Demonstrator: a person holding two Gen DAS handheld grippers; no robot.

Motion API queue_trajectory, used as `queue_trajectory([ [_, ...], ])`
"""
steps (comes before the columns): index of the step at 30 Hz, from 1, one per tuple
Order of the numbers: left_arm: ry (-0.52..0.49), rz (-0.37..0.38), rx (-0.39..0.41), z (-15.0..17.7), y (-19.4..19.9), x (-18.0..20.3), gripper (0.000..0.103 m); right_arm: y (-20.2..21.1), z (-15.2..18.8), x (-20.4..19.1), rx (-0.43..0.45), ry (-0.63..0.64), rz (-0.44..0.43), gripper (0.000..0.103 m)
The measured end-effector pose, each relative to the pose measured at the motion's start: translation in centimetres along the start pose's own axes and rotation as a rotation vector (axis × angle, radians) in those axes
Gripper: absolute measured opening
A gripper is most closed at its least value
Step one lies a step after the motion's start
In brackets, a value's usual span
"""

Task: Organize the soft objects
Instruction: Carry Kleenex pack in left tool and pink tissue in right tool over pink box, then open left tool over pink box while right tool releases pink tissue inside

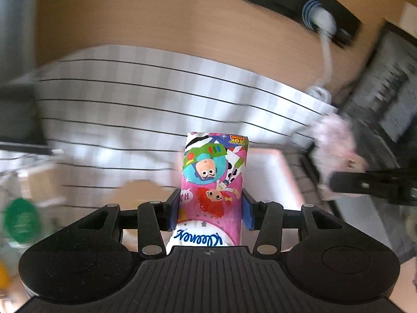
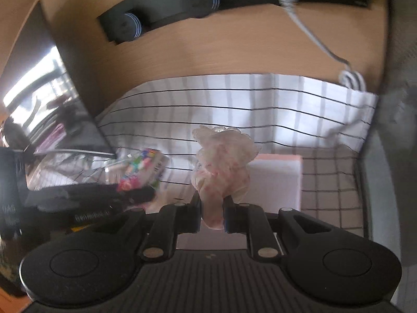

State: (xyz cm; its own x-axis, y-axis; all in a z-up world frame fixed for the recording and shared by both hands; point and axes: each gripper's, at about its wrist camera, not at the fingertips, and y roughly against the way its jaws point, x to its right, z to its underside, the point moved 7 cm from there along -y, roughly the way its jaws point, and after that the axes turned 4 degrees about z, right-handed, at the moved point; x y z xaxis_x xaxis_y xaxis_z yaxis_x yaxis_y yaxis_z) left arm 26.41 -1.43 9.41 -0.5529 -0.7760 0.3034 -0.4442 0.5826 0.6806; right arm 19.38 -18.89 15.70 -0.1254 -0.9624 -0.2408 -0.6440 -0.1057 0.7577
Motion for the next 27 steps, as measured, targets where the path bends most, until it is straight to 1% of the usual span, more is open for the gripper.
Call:
queue_trajectory([
  [2, -0.042, 0.058, -0.040, 0.5, -2.1, 2.3, 0.051, -0.3, 0.4, 1.1, -0.001, -0.025, 0.004, 0.016],
  [4, -0.048, 0.131, -0.084, 1.5, -4.1, 3.9, 0.052, -0.8, 0.5, 2.0, -0.007, -0.054, 0.004, 0.016],
  [5, -0.039, 0.167, -0.086, 1.9, -5.3, 4.7, 0.053, -1.1, 0.6, 2.5, -0.009, -0.068, 0.004, 0.016],
  [6, -0.023, 0.199, -0.058, 2.1, -6.5, 5.5, 0.054, -1.4, 0.6, 2.8, -0.009, -0.079, 0.003, 0.016],
  [7, -0.008, 0.216, -0.029, 2.4, -7.3, 5.9, 0.056, -1.8, 0.5, 3.2, -0.010, -0.088, 0.003, 0.016],
  [8, 0.006, 0.215, -0.015, 2.8, -8.5, 6.4, 0.056, -2.2, 0.4, 3.5, -0.012, -0.099, 0.004, 0.016],
  [9, 0.017, 0.195, -0.023, 3.1, -9.6, 6.7, 0.057, -2.8, 0.3, 3.8, -0.018, -0.111, 0.003, 0.016],
  [12, 0.023, 0.095, -0.070, 4.2, -12.9, 7.1, 0.056, -4.7, -0.1, 4.5, -0.044, -0.149, -0.009, 0.016],
  [13, 0.010, 0.077, -0.079, 4.3, -13.2, 7.0, 0.056, -5.5, -0.2, 4.6, -0.059, -0.159, -0.015, 0.018],
  [14, -0.016, 0.077, -0.081, 4.5, -13.2, 7.1, 0.055, -6.2, -0.2, 4.5, -0.077, -0.165, -0.025, 0.021],
  [16, -0.077, 0.112, -0.062, 4.5, -12.8, 7.6, 0.055, -7.4, -0.1, 4.4, -0.109, -0.169, -0.047, 0.034],
  [17, -0.091, 0.120, -0.046, 4.4, -12.4, 7.7, 0.055, -8.0, -0.1, 4.4, -0.122, -0.170, -0.052, 0.036],
  [20, -0.095, 0.112, -0.009, 4.1, -11.1, 7.1, 0.055, -8.8, 0.1, 4.6, -0.134, -0.186, -0.048, 0.036],
  [23, -0.057, 0.096, 0.019, 4.2, -9.4, 6.0, 0.055, -8.8, 0.2, 5.1, -0.124, -0.193, -0.028, 0.036],
  [25, -0.019, 0.115, 0.044, 4.8, -7.5, 5.5, 0.055, -8.5, 0.2, 5.3, -0.104, -0.192, -0.007, 0.036],
  [27, 0.003, 0.151, 0.086, 5.5, -5.1, 5.1, 0.055, -7.8, 0.2, 5.0, -0.065, -0.172, 0.009, 0.036],
])
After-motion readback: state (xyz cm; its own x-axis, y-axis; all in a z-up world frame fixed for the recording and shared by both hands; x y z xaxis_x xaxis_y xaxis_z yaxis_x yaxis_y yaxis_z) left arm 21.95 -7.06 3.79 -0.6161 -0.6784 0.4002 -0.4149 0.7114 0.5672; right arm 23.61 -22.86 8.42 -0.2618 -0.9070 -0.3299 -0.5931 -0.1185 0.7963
